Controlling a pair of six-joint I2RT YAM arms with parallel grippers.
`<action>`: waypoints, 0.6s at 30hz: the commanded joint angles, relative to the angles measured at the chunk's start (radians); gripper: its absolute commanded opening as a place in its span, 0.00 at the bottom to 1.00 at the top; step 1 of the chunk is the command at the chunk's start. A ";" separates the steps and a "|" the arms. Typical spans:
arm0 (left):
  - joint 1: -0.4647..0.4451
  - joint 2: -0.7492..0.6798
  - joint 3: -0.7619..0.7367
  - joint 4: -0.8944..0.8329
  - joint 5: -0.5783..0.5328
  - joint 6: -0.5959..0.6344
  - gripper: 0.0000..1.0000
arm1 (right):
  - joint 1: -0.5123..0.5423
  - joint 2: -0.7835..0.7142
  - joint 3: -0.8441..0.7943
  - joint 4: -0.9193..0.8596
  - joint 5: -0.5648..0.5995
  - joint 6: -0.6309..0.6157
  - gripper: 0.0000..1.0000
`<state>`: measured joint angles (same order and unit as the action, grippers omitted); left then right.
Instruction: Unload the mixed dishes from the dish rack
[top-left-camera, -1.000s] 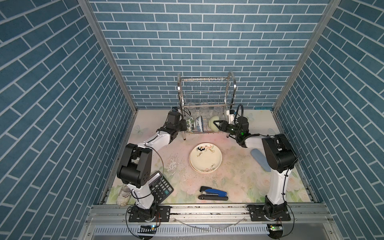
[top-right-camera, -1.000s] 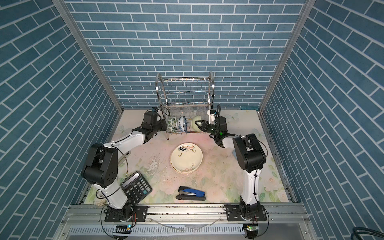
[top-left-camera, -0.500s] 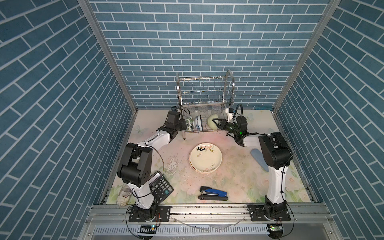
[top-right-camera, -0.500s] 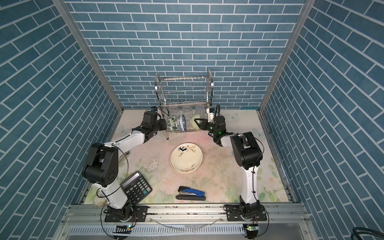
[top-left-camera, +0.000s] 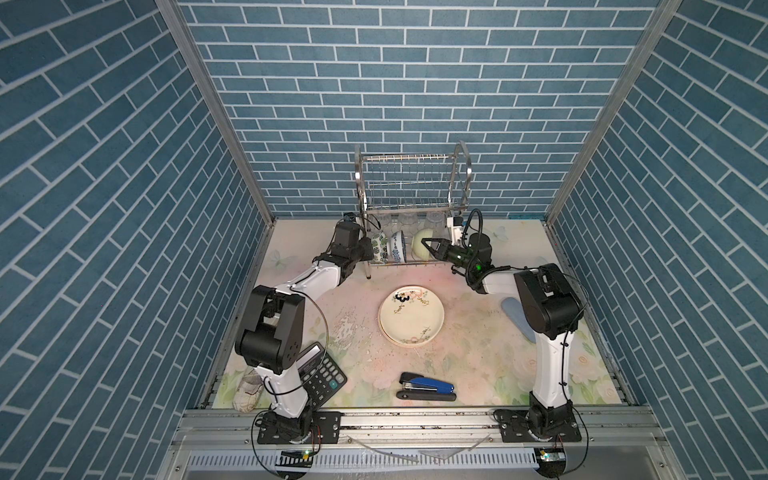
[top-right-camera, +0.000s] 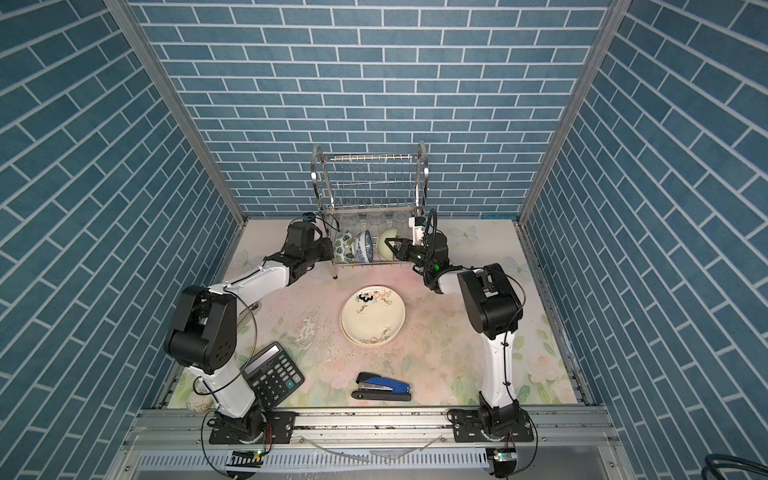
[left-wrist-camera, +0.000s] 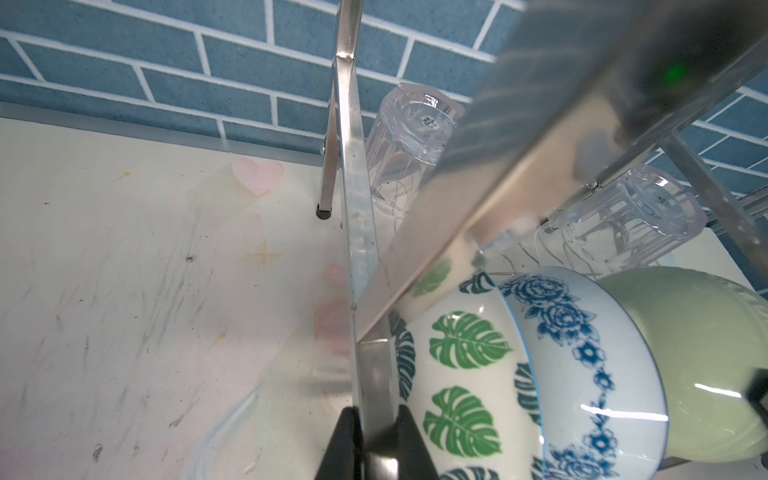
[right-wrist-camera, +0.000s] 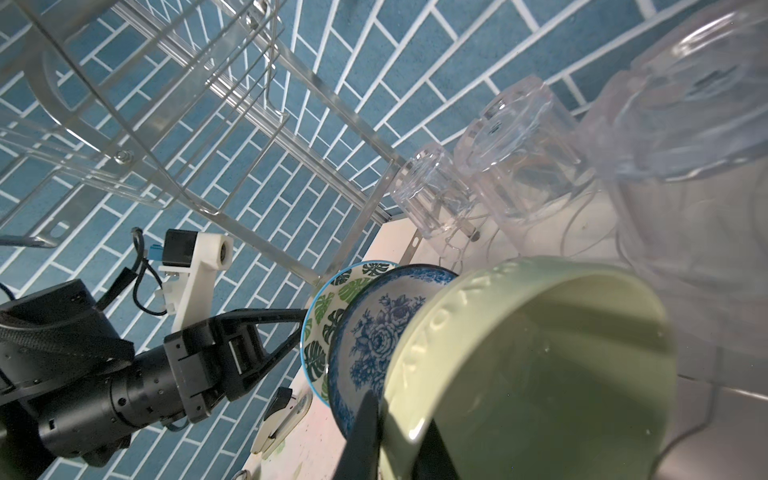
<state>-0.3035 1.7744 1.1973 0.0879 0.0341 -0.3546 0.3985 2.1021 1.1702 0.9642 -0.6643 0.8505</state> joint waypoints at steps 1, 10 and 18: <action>-0.003 -0.040 -0.024 -0.002 0.032 0.026 0.04 | 0.002 0.015 -0.041 0.009 -0.020 0.057 0.00; -0.003 -0.085 -0.072 -0.002 0.025 0.019 0.03 | 0.017 -0.042 -0.151 0.123 -0.035 0.109 0.00; -0.003 -0.120 -0.104 -0.011 0.017 0.018 0.03 | 0.014 0.004 -0.145 0.338 -0.092 0.227 0.00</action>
<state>-0.3058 1.7016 1.1137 0.0948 0.0383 -0.3538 0.4118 2.0804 1.0386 1.1748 -0.6998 0.9714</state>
